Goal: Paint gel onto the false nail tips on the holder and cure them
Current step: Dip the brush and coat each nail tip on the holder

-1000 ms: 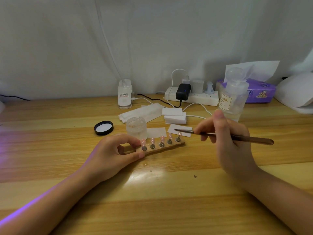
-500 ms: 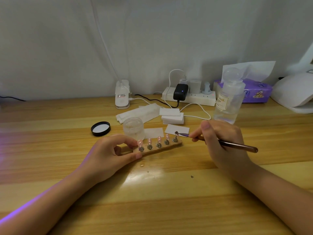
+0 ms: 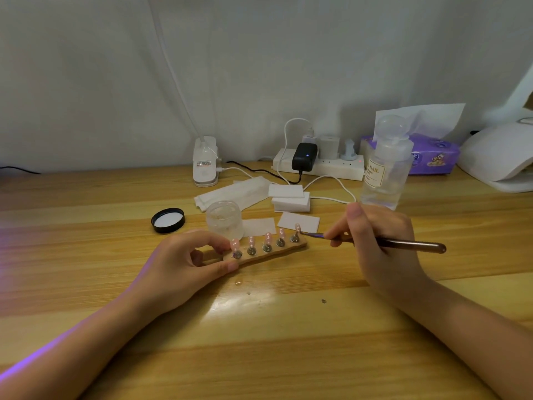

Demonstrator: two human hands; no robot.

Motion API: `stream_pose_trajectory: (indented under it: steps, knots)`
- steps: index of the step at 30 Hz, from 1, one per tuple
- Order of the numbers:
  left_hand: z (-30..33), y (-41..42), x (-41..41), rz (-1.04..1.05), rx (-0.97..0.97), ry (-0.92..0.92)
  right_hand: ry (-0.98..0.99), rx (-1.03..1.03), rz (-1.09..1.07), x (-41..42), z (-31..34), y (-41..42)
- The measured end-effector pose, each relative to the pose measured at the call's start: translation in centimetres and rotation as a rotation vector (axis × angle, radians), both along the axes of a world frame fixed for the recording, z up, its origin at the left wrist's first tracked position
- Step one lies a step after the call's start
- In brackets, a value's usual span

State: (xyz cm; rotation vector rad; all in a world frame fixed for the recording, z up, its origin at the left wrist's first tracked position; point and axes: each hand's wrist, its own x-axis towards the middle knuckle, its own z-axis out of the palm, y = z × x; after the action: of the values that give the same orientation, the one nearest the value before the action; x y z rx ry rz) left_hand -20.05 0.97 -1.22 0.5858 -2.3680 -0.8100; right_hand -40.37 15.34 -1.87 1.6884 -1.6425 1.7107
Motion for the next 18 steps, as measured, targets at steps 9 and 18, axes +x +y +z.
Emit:
stream_pose_trajectory:
  steps: [9, 18]
  knots:
    - [-0.14, -0.17, 0.07, -0.002, -0.001, -0.004, 0.023, 0.031, -0.023, 0.04, 0.01, -0.23]
    - [-0.4, -0.42, 0.02, 0.016, 0.028, 0.014, -0.011, -0.021, -0.001, 0.19, 0.19, -0.07]
